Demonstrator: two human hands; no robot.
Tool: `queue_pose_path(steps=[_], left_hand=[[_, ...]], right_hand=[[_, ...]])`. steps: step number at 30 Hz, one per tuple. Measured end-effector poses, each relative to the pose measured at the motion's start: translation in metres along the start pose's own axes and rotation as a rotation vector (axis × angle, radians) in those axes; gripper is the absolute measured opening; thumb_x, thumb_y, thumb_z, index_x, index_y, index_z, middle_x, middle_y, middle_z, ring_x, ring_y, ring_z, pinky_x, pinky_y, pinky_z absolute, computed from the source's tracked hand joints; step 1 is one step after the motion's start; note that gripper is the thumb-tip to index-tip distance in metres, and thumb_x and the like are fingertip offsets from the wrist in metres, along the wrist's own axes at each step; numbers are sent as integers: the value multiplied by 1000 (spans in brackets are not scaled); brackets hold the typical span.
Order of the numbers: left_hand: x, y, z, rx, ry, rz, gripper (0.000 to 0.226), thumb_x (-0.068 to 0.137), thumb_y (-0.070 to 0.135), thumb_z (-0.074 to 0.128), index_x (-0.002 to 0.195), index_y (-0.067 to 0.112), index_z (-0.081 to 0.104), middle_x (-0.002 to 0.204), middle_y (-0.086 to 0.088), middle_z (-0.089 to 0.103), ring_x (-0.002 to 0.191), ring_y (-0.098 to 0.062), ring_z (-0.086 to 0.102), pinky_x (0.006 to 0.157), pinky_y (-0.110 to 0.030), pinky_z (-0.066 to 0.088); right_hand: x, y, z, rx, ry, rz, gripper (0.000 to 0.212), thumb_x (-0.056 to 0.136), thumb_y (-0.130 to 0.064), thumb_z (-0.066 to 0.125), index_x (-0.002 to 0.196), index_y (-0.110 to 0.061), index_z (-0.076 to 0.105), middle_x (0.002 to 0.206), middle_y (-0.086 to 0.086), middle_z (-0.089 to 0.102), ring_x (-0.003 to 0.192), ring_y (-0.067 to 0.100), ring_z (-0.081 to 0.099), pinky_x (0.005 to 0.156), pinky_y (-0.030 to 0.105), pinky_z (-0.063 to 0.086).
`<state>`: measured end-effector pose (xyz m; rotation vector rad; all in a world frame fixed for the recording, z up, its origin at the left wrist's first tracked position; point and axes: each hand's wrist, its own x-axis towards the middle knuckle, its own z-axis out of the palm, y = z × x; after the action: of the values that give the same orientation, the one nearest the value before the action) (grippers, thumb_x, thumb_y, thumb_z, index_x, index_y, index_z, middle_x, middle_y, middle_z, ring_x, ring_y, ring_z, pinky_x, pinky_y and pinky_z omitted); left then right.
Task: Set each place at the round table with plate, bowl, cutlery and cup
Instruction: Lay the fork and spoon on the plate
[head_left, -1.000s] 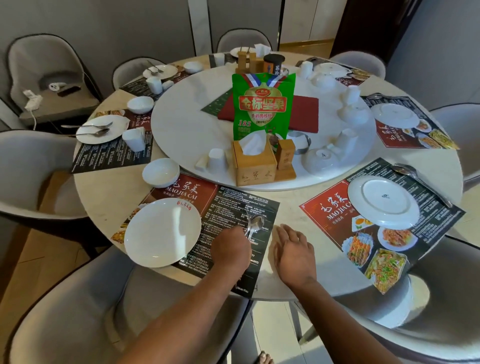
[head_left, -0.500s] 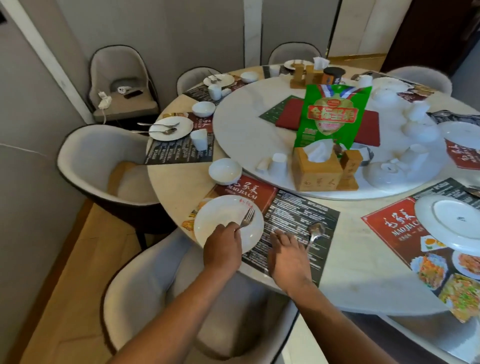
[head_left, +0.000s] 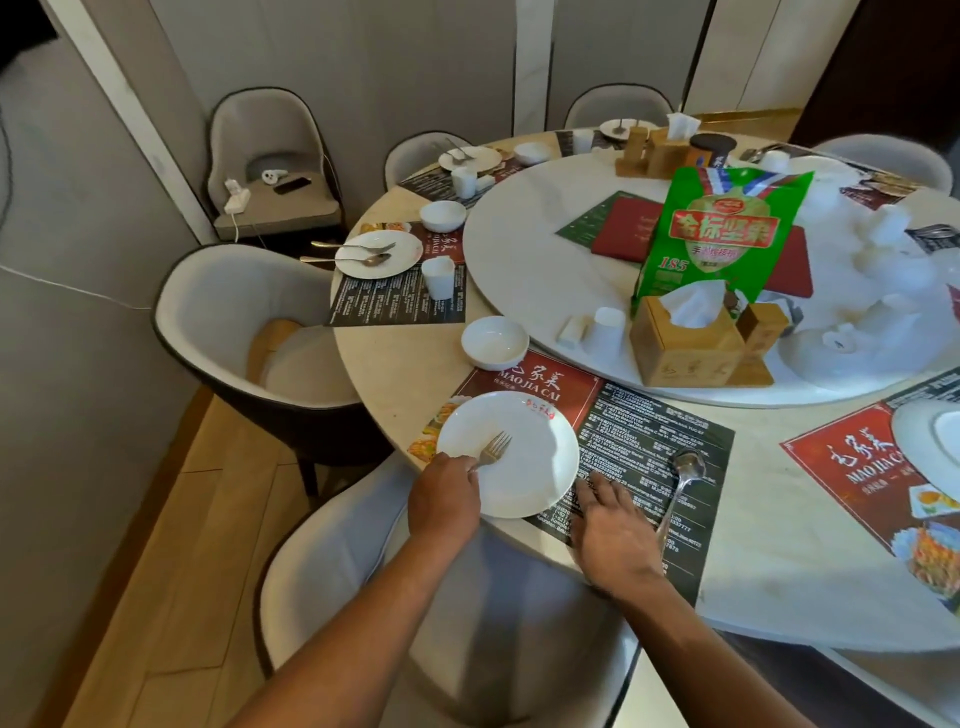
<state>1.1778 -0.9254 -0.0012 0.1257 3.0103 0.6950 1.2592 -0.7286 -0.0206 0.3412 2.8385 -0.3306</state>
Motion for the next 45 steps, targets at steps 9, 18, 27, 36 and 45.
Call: queue_pose_path(steps=[9, 18, 27, 36, 45], left_hand=[[5, 1, 3, 102, 46, 14, 27, 103, 31, 49, 117, 28, 72, 112, 2, 67, 100, -19, 63, 70, -28, 46], [7, 4, 5, 153, 67, -6, 26, 103, 32, 51, 117, 28, 73, 113, 0, 65, 101, -19, 63, 71, -28, 51], [7, 6, 3, 216, 61, -30, 24, 102, 33, 53, 116, 29, 73, 112, 1, 67, 99, -17, 62, 67, -27, 50], [4, 10, -2, 249, 23, -34, 31, 100, 40, 56, 125, 24, 64, 121, -3, 62, 110, -20, 58, 75, -30, 52], [-29, 81, 17, 288, -8, 258, 33, 99, 44, 52, 121, 25, 66, 125, -3, 60, 119, -26, 50, 85, -39, 49]], right_hand=[[1, 5, -5, -38, -56, -35, 60, 104, -36, 31, 160, -20, 14, 167, 4, 12, 153, 30, 11, 124, 42, 19], [-1, 7, -8, -43, -59, -47, 60, 106, -36, 30, 160, -22, 11, 168, 1, 7, 154, 27, 6, 125, 40, 16], [2, 10, -4, -28, -58, -55, 60, 105, -36, 32, 160, -23, 12, 168, 0, 8, 154, 26, 6, 124, 40, 17], [0, 13, -4, 6, -32, -73, 60, 104, -36, 35, 160, -22, 16, 167, 2, 15, 153, 27, 12, 123, 40, 23], [-28, 61, -19, 30, 288, 63, 54, 102, -39, 41, 153, -23, 37, 155, 3, 41, 142, 26, 34, 113, 42, 39]])
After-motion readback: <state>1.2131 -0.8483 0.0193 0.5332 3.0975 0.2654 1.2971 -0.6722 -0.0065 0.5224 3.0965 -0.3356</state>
